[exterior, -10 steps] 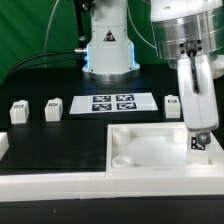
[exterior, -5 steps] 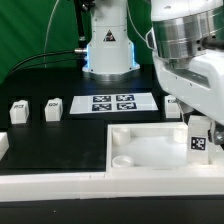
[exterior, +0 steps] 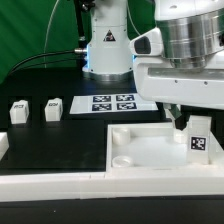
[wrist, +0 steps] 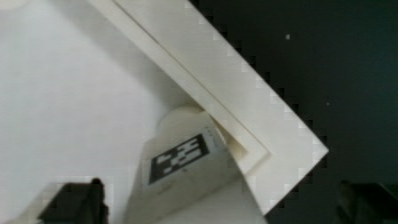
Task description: Assemble one leg
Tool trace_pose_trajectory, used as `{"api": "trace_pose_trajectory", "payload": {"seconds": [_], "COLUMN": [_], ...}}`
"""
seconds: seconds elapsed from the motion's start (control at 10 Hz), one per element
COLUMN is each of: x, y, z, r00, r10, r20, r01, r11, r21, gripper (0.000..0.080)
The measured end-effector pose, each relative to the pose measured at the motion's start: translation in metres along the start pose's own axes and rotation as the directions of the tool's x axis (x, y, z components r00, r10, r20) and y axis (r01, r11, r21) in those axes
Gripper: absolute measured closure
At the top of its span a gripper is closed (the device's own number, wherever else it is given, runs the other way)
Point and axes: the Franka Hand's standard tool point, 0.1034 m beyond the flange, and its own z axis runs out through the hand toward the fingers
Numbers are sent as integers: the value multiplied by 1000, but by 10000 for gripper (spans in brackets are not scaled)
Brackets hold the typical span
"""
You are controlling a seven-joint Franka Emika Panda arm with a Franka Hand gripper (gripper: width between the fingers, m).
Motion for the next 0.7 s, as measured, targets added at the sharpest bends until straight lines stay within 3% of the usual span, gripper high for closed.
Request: {"api": "trace_pose_trajectory", "payload": {"seconds": [0.3, 0.5, 0.7], "x": [0, 1, 3], "y": [0, 2, 3], "z": [0, 0, 0], "r00": [946, 836, 828], "r10": [-325, -549, -561], "r20": [-9, -5, -4], "r01": [325, 548, 560], "r11": [945, 835, 827], "r21": [-30, -54, -54], "gripper": [150, 150, 150]}}
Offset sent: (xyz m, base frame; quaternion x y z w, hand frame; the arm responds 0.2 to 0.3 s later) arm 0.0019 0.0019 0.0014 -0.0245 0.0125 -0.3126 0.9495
